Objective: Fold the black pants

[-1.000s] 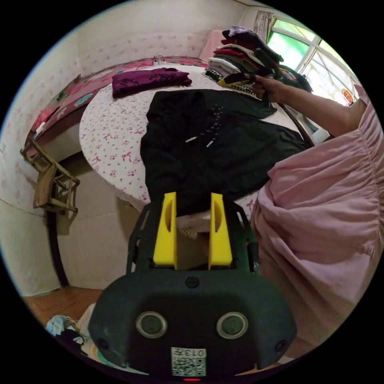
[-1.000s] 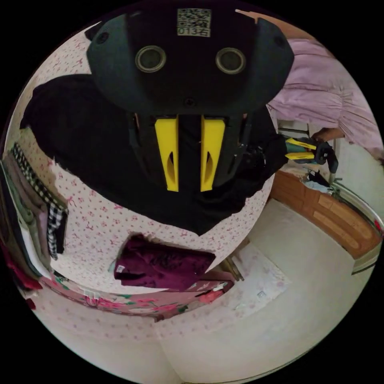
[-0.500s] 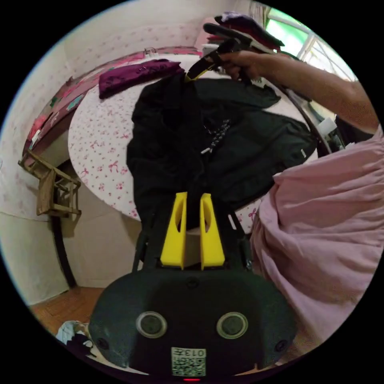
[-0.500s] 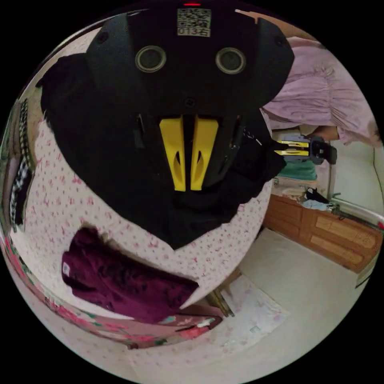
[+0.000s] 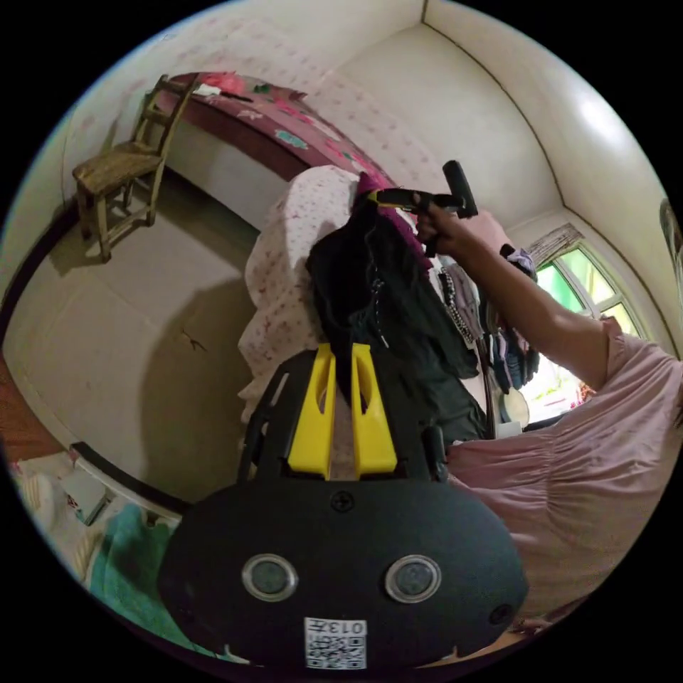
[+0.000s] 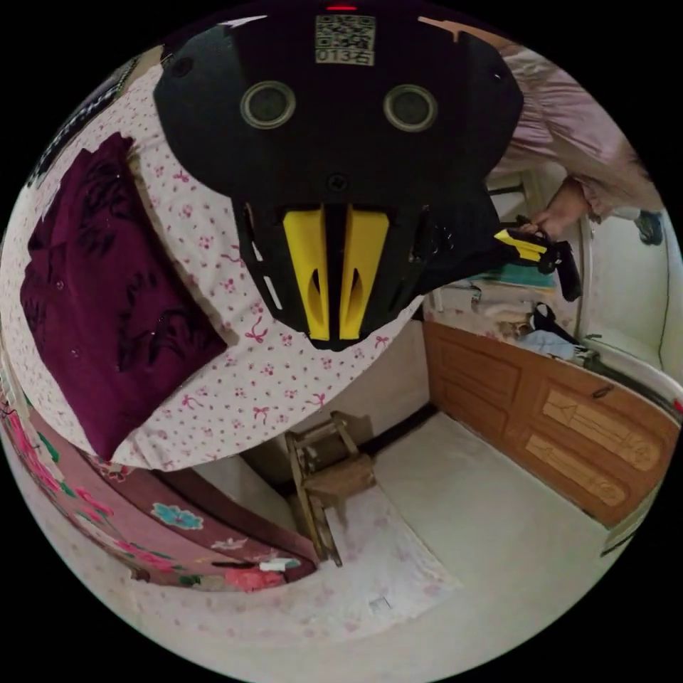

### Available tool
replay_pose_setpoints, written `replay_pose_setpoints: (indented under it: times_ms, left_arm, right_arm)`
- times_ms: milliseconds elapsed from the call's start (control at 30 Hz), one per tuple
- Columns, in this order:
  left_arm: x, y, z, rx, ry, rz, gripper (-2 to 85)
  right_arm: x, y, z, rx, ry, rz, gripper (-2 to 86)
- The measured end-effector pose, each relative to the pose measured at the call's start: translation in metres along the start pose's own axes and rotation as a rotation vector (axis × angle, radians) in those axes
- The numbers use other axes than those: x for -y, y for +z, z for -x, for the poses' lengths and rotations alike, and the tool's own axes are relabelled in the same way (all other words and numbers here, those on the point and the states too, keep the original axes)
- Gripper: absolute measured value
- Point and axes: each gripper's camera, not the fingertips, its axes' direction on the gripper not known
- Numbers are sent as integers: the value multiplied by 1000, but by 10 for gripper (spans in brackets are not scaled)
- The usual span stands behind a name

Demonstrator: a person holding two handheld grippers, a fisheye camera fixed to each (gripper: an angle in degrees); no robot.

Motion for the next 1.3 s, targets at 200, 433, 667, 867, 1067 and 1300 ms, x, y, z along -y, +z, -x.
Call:
replay_pose_setpoints:
  times_ms: [200,433,667,867,1067,1300]
  left_arm:
    - [-8,23,42,-109,-213,-59,43]
    - [-2,29,35,-66,-222,-50,55]
    - [10,31,-18,167,-98,-102,35]
    - [39,156,-157,219,466,243,47]
    - [25,287,-280,162,798,440,59]
    - [17,348,-336,249,767,480,27]
  right_arm:
    - [-15,20,-23,105,119,22,75]
    - [-73,-62,-41,116,50,-14,88]
    - [-281,-211,-17,-203,-45,-424,33]
    - [-538,-254,-41,-416,347,-320,10]
    - [-772,-286,-30,-498,807,-271,4]
    - [-935,-305,-25,-538,1043,-170,6]
